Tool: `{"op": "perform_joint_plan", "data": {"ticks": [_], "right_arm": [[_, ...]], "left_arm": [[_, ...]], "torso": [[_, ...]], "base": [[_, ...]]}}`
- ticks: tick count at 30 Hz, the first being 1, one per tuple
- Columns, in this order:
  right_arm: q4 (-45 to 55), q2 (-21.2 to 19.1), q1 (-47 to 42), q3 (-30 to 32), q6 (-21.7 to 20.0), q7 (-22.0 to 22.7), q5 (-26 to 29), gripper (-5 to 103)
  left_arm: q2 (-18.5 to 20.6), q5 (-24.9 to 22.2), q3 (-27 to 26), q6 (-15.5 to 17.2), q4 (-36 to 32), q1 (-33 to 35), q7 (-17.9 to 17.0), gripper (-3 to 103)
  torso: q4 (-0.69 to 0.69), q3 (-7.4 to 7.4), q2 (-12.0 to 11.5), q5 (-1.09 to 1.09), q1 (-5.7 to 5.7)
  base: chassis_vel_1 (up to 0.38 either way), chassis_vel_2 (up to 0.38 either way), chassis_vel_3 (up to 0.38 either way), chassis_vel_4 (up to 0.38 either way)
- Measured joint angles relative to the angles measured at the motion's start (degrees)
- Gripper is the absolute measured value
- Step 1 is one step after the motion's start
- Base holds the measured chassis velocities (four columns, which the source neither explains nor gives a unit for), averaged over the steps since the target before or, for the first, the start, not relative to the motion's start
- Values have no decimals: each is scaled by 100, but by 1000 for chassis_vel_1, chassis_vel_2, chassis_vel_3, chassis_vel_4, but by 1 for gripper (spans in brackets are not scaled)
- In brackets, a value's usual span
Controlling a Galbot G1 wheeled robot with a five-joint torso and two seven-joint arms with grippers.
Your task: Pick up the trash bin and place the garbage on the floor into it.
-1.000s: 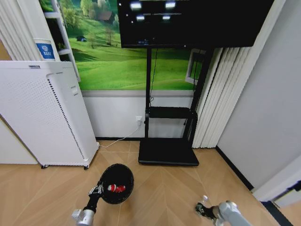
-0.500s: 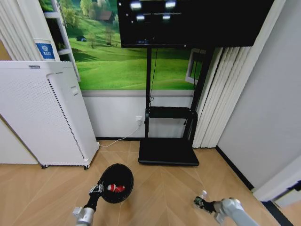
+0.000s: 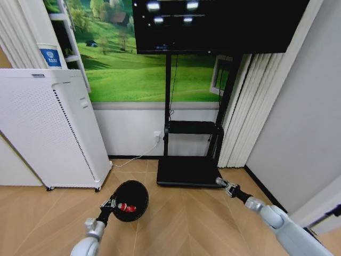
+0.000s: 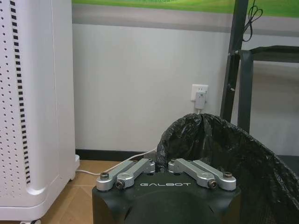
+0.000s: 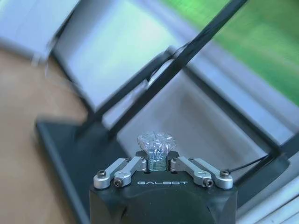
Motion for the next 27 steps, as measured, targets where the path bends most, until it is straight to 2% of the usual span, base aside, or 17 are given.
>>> {"op": "perform_joint_plan", "data": {"ticks": [1, 4, 5, 7, 8, 10, 11, 13, 16, 17, 19, 21, 22, 24, 25, 26, 27], "right_arm": [[0, 0, 0, 0, 0, 0, 0, 18], [919, -107, -746, 486, 2, -423, 1155, 18], [919, -107, -746, 486, 2, -423, 1155, 18], [1689, -126, -1152, 703, 0, -640, 1737, 18], [1689, -126, -1152, 703, 0, -640, 1737, 18], [2364, 22, -1324, 701, -95, -699, 1973, 18], [2364, 22, -1324, 701, -95, -699, 1973, 18], [2737, 215, -1321, 560, -276, -698, 1982, 18], [2893, 325, -1294, 438, -378, -683, 1963, 18], [3019, 440, -1267, 307, -472, -669, 1907, 18], [3056, 504, -1247, 228, -512, -660, 1850, 18], [3074, 670, -1183, 3, -590, -646, 1664, 18], [3074, 670, -1183, 3, -590, -646, 1664, 18], [2992, 808, -1084, -183, -640, -636, 1496, 18], [2992, 808, -1084, -183, -640, -636, 1496, 18], [2910, 867, -1030, -284, -650, -632, 1431, 18], [2910, 867, -1030, -284, -650, -632, 1431, 18]], "left_arm": [[0, 0, 0, 0, 0, 0, 0, 6], [178, -100, 168, 27, 87, -261, -23, 6], [178, -100, 168, 27, 87, -261, -23, 6], [338, -219, 397, 41, 198, -574, -20, 6], [338, -219, 397, 41, 198, -574, -20, 6], [493, -346, 857, 45, 463, -1052, -9, 6], [493, -346, 857, 45, 463, -1052, -9, 6], [502, -401, 1406, 38, 808, -1505, 15, 6], [432, -411, 1718, 24, 1088, -1790, 38, 6], [290, -418, 2048, -8, 1376, -2116, 70, 6], [183, -418, 2245, -45, 1576, -2328, 106, 6], [-138, -402, 2724, -131, 2121, -2854, 198, 6], [-138, -402, 2724, -131, 2121, -2854, 198, 6], [-507, -357, 3148, -206, 2594, -3272, 303, 6], [-507, -357, 3148, -206, 2594, -3272, 303, 6], [-748, -348, 3390, -226, 2806, -3453, 348, 6], [-748, -348, 3390, -226, 2806, -3453, 348, 6]], "torso": [[0, 0, 0, 0, 0], [-4, 0, 0, 3, 0], [-4, 0, 0, 3, 0], [-3, 0, 0, -3, 0], [-3, 0, 0, -3, 0], [-1, 0, 0, 2, 0], [-1, 0, 0, 2, 0], [-1, 0, 0, 1, 0], [-1, 0, 0, 1, 0], [0, 1, 0, 0, 0], [-1, 0, 0, -1, 0], [-2, 1, 0, 4, 0], [-2, 1, 0, 4, 0], [-2, 1, 0, 1, 0], [-2, 1, 0, 1, 0], [-3, 1, 0, 6, 0], [-3, 1, 0, 6, 0]], "base": [[0, 0, 0, 0], [0, 0, 0, 0], [0, 0, 0, 0], [0, 0, 0, 0], [0, 0, 0, 0], [0, 0, 0, 0], [0, 0, 0, 0], [0, 0, 0, 0], [0, 0, 0, 0], [0, 0, 0, 0], [0, 0, 0, 0], [0, 0, 0, 0], [0, 0, 0, 0], [0, 0, 0, 0], [0, 0, 0, 0], [0, 0, 0, 0], [0, 0, 0, 0]]}}
